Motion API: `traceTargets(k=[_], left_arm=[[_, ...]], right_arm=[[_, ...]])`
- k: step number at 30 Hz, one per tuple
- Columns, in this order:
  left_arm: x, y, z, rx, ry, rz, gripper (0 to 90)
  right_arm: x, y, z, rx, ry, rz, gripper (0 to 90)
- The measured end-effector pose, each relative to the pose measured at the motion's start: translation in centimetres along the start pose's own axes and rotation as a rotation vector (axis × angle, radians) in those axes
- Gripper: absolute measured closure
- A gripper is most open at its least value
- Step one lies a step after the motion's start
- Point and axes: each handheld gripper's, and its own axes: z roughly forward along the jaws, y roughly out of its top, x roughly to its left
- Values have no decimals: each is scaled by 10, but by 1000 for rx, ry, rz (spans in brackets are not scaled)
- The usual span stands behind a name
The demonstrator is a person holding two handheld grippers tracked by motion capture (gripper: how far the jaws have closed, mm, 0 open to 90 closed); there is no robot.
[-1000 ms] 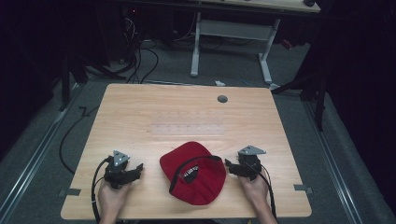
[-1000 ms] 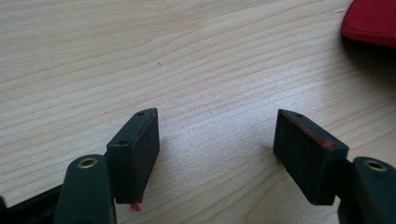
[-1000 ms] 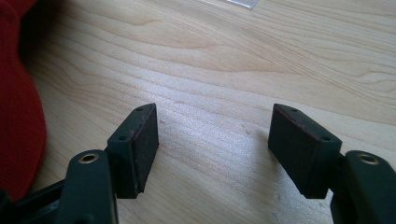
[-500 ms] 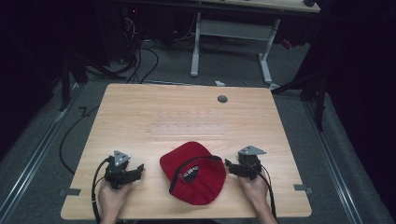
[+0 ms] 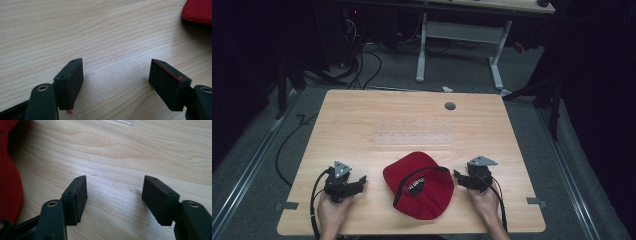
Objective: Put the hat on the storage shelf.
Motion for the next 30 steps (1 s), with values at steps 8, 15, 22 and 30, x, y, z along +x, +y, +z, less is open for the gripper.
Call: traceTargets(k=[8, 15, 22, 30], left_arm=[[0, 0, 0, 1, 1, 0, 279], [0, 0, 0, 0, 2, -2, 278], [-1, 0, 0, 0, 1, -2, 276], [-1, 0, 1, 4, -1, 0, 276]], right_arm=[[0, -1, -4, -32, -30, -2, 425], [-5, -2, -17, -80, 12, 32, 418], [-6, -7, -36, -124, 48, 58, 423], [0, -10, -61, -165, 116, 53, 409]])
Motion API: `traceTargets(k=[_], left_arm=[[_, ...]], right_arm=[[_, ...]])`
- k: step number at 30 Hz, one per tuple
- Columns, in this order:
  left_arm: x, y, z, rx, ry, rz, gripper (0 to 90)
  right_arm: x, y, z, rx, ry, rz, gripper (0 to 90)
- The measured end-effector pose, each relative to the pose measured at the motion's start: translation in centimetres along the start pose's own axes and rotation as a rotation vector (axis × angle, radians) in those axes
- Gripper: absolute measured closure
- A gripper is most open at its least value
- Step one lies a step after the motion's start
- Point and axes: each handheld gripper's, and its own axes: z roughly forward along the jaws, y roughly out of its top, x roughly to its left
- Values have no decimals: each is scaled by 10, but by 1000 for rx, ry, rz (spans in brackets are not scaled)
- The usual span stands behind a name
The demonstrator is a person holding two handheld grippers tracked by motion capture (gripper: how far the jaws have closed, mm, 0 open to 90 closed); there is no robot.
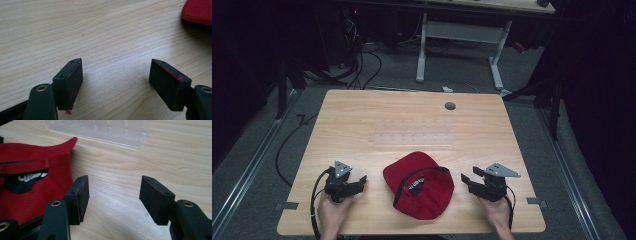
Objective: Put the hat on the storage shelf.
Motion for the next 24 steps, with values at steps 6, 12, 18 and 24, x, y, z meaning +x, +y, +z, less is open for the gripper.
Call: traceTargets(k=[6, 12, 18, 24], left_arm=[[0, 0, 0, -2, 1, 0, 276], [0, 0, 0, -2, 1, 0, 276], [0, 0, 0, -2, 1, 0, 275], [0, 0, 0, -1, 1, 0, 275]], right_arm=[[14, 8, -5, -18, 42, -45, 388], [28, 15, 2, -15, 68, -90, 381], [40, 22, 15, -3, 90, -110, 380], [44, 25, 27, 25, 114, -115, 405]])
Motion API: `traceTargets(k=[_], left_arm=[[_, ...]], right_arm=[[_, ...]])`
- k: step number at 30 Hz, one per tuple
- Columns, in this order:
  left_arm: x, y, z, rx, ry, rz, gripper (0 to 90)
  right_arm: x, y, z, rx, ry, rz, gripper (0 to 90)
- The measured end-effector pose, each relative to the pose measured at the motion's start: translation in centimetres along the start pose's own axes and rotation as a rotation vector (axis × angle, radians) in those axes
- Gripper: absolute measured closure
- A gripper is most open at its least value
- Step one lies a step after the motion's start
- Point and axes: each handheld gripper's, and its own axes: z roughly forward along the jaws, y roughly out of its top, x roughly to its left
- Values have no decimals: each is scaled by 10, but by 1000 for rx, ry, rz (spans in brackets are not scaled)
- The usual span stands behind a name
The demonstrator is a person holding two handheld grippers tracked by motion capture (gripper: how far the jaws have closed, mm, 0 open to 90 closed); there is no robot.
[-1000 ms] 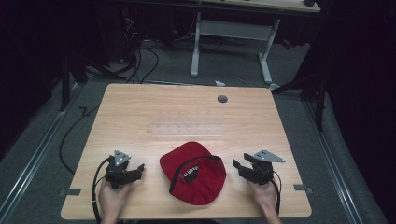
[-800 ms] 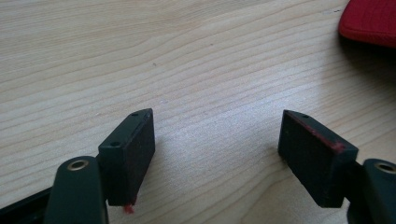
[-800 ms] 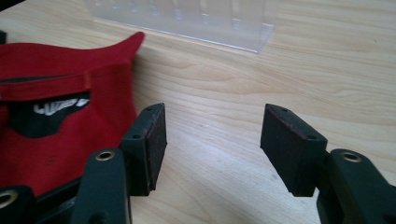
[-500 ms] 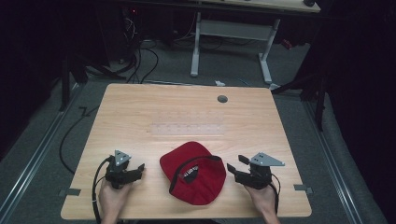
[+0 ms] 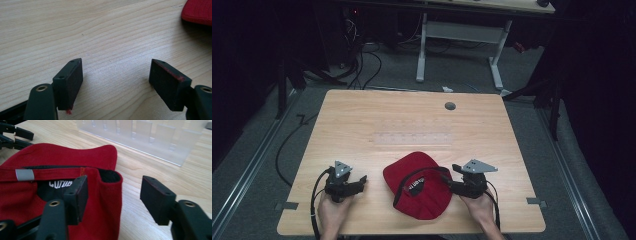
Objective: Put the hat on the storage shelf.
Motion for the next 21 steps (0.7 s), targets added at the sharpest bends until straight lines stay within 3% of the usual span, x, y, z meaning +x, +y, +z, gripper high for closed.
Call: traceTargets(k=[21], left_arm=[[0, 0, 0, 0, 0, 0, 275]], right_arm=[[-2, 3, 41, 76, 50, 36, 441]])
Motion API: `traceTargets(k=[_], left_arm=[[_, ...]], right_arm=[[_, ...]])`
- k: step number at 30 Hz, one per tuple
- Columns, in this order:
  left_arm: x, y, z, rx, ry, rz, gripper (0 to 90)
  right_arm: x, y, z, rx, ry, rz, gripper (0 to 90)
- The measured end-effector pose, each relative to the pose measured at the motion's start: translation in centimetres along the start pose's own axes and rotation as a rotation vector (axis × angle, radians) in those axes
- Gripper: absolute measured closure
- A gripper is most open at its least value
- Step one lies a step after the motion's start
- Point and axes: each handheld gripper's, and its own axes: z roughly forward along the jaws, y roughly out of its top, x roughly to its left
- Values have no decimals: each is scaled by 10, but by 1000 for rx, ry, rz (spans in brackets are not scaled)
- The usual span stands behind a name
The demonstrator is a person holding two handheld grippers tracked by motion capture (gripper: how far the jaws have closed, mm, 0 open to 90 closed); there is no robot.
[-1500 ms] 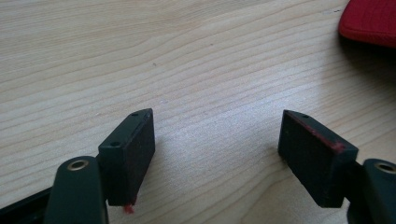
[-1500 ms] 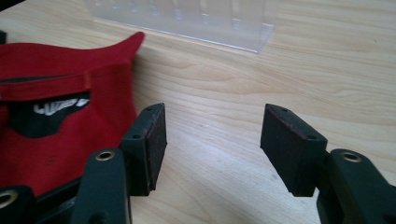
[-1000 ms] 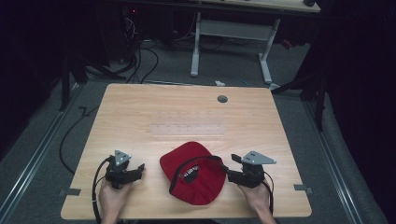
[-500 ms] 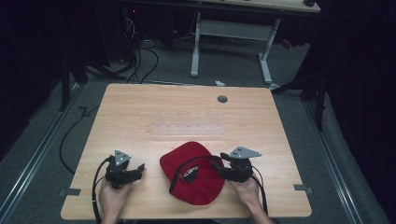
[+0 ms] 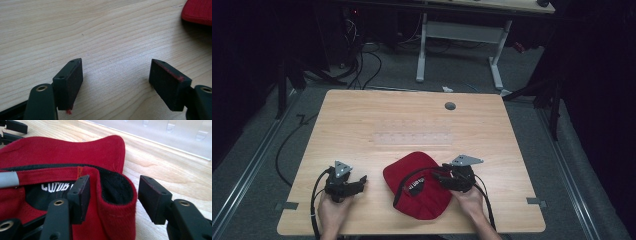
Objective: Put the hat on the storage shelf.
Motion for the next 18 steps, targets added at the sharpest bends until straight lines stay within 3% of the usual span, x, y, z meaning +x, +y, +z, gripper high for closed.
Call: traceTargets(k=[14, 18], left_arm=[[0, 0, 0, 0, 0, 0, 275], [0, 0, 0, 0, 1, 1, 274]], right_arm=[[-2, -1, 17, 53, 28, 38, 508], [-2, -2, 19, 62, 29, 25, 556]])
